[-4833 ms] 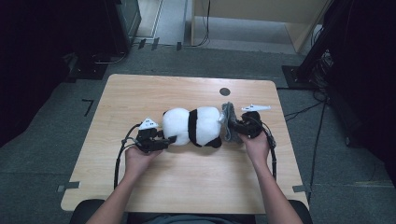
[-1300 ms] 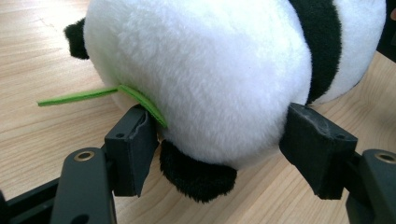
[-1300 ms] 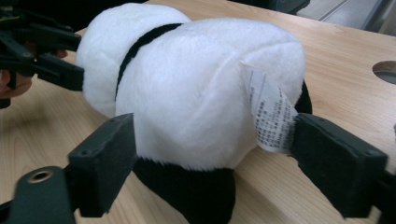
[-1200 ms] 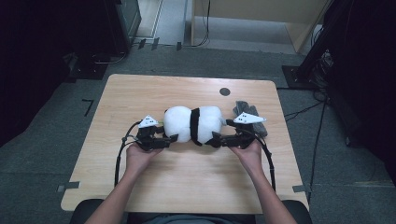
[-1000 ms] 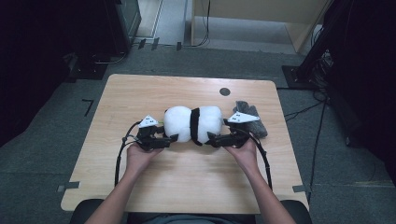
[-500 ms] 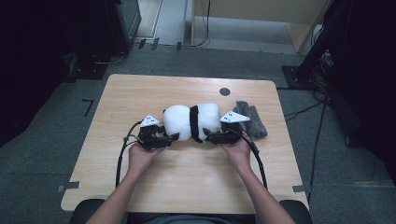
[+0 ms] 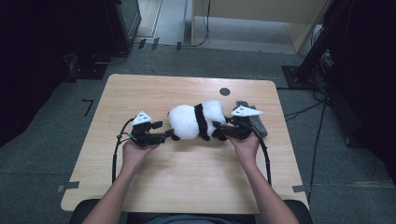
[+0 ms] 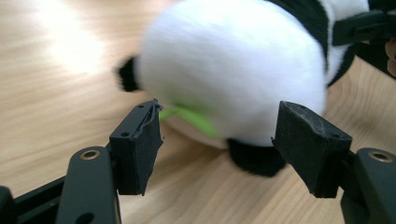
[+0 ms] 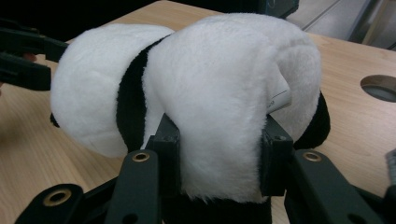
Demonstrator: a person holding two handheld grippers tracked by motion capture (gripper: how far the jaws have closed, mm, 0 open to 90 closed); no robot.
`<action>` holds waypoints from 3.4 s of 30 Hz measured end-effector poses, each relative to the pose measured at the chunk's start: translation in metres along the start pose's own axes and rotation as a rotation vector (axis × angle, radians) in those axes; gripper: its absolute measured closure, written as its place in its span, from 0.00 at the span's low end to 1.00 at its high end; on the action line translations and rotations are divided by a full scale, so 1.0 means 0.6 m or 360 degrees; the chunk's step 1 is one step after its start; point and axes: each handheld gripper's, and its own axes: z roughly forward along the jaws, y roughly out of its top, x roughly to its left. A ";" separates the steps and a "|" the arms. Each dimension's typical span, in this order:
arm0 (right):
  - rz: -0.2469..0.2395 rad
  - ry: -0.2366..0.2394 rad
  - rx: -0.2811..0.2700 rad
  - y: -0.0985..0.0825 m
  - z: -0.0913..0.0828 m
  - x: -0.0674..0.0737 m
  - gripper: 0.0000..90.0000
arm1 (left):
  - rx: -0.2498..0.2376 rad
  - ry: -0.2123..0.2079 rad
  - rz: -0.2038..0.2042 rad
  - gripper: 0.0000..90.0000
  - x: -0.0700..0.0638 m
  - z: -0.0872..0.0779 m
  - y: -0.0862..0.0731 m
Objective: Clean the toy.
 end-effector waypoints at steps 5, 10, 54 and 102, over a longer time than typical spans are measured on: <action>-0.0035 0.0074 -0.0049 0.011 -0.026 -0.020 0.67 | -0.0055 -0.0058 -0.0050 0.35 0.028 -0.018 0.010; -0.0055 0.0197 -0.0090 0.017 -0.037 -0.026 0.66 | -0.0064 -0.0109 0.0025 0.35 0.023 -0.021 0.014; -0.0164 0.0454 -0.0052 0.011 0.009 -0.019 0.65 | 0.0155 -0.0540 0.0348 0.50 -0.037 0.022 0.000; 0.0212 -0.0513 0.0205 -0.080 -0.052 -0.162 0.66 | -0.0148 -0.0022 0.0132 0.64 -0.021 -0.008 0.037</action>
